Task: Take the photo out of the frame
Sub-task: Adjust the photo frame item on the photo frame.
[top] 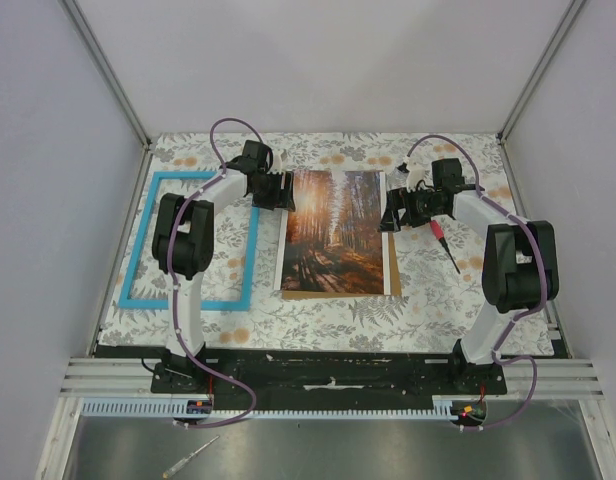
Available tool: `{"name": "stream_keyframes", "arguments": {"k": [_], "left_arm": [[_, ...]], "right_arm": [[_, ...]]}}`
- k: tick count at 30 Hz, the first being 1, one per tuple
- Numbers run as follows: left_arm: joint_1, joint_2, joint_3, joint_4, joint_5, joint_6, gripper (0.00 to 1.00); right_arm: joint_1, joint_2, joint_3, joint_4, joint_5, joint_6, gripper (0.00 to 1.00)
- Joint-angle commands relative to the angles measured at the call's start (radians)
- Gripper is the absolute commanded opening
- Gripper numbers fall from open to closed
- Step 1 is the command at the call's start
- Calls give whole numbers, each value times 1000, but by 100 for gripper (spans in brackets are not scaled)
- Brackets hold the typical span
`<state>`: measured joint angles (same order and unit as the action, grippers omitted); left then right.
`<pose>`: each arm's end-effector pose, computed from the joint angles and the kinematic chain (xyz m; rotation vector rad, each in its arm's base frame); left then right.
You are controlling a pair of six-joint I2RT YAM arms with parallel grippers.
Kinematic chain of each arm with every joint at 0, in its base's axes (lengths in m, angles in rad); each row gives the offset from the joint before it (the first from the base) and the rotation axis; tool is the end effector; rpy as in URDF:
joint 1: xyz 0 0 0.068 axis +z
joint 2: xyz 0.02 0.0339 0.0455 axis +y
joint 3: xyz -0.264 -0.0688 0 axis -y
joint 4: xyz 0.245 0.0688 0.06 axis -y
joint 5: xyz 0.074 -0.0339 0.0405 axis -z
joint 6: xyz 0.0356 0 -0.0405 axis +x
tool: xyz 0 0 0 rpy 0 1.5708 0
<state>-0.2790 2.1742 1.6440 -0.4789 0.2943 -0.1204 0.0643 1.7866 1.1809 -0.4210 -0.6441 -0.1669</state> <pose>0.4481 -0.1391 0.1673 0.3168 2.5832 -0.5265 0.3630 0.0448 0.1935 -0.5116 2.4192 0.7852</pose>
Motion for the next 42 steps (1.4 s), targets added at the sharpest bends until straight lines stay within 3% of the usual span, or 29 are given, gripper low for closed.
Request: {"name": "stream_keyframes", "arguments": {"k": [1,21,42], "left_arm": [[-2,-62,-21,37,-9,-15,75],[1,21,-55,148,328,-110,75],[34,-27,-62,258,531,-173,74]], "right_arm": [[-1,0,3,31,-45,18,98],[-1,59,2,22,-88,46,98],[8,114,23,-21,-103,43,98]]}}
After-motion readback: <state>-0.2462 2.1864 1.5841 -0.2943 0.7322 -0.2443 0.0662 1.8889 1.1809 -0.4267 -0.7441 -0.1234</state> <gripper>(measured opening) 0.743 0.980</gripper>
